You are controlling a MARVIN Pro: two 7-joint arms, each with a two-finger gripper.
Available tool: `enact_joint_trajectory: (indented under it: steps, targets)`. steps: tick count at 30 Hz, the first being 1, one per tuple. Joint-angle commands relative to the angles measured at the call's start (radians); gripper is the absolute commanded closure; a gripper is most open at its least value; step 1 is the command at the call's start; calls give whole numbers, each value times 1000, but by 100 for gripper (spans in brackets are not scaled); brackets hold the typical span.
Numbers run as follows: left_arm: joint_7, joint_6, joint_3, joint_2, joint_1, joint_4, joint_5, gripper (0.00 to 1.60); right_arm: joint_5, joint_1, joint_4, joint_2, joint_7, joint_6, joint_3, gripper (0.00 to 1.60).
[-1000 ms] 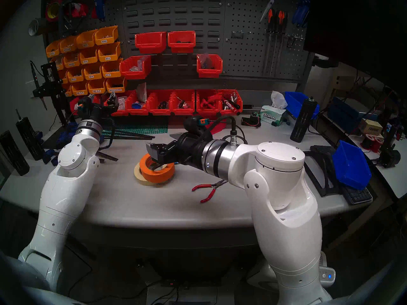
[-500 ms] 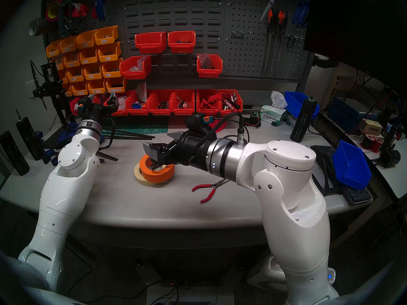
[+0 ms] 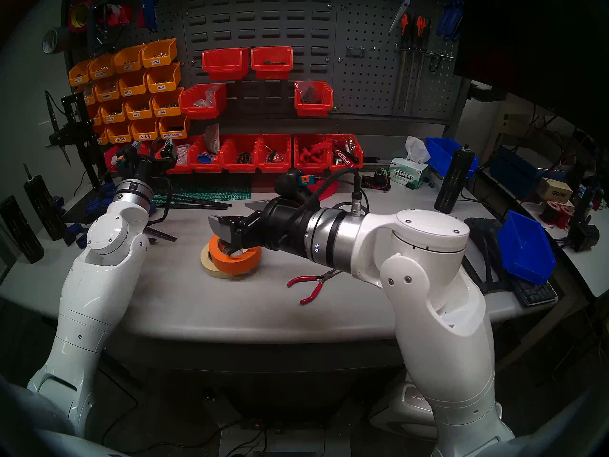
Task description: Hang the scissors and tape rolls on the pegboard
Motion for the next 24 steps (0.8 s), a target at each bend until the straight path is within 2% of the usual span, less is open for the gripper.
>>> enact_joint_trajectory:
  steps: [1,4,12,15,16,18,19,20,24]
  targets:
    - [-1,-11,-8,3,-31,-28,2,0,60,20,-38,107,-25,-3,34,0]
    - [-1,-11,-8,3,-31,-28,2,0,76,16,-50,128,-35,-3,45,0]
    - [-1,-10,-8,4,-31,-27,2,0,129,28,-82,233,-45,-3,74,0]
    - [-1,-10,-8,4,-30,-27,1,0,139,29,-73,258,-46,-3,78,0]
    - [-1,-10,-8,4,-31,-27,2,0,170,38,-70,285,-44,-3,82,0]
    - [-1,-10,-8,4,-31,-27,1,0,185,51,-60,311,-44,-3,81,0]
    - [-1,-10,-8,4,-31,-27,2,0,188,54,-54,304,-45,-3,83,0]
    - [-1,-11,-8,4,-31,-27,2,0,213,68,-40,331,-48,-3,83,0]
    - [-1,-11,-8,4,-31,-27,2,0,246,89,-18,373,-49,-3,76,0]
